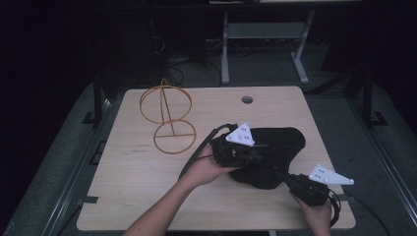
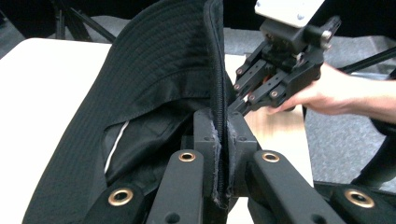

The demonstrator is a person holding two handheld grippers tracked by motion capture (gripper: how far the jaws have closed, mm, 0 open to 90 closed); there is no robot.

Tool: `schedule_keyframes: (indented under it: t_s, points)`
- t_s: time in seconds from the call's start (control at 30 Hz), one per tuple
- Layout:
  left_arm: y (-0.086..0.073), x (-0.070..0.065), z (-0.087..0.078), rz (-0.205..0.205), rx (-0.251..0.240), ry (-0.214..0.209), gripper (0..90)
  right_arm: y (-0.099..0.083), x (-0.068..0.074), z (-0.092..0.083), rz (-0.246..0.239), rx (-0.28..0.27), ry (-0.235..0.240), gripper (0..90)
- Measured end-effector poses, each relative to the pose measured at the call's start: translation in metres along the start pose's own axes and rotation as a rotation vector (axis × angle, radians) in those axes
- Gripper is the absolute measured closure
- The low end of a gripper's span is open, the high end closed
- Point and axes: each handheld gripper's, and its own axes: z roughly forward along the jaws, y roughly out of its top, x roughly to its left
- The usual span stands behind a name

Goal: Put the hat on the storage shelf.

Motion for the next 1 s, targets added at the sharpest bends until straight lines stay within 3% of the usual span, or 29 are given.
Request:
schedule_keyframes:
  t_s: [0.3,0.33,0.53,0.67,1.0]
  points:
    - [-0.007,-0.003,-0.016,0.003,0.016,0.040,70.4,0.006,0.002,-0.008,-0.028,-0.021,-0.007,87.5]
    - [-0.008,-0.003,-0.018,-0.002,0.017,0.044,65.3,0.008,0.002,-0.011,-0.040,-0.017,-0.011,87.6]
    - [-0.018,-0.005,-0.038,-0.008,-0.006,0.084,53.9,0.019,0.005,-0.017,-0.090,-0.010,-0.019,87.6]
    - [-0.026,-0.005,-0.047,-0.017,-0.006,0.104,49.6,0.029,0.008,-0.019,-0.132,-0.004,-0.018,87.6]
    - [-0.043,-0.002,-0.064,-0.053,-0.017,0.134,46.2,0.042,0.011,-0.023,-0.168,0.002,-0.015,87.7]
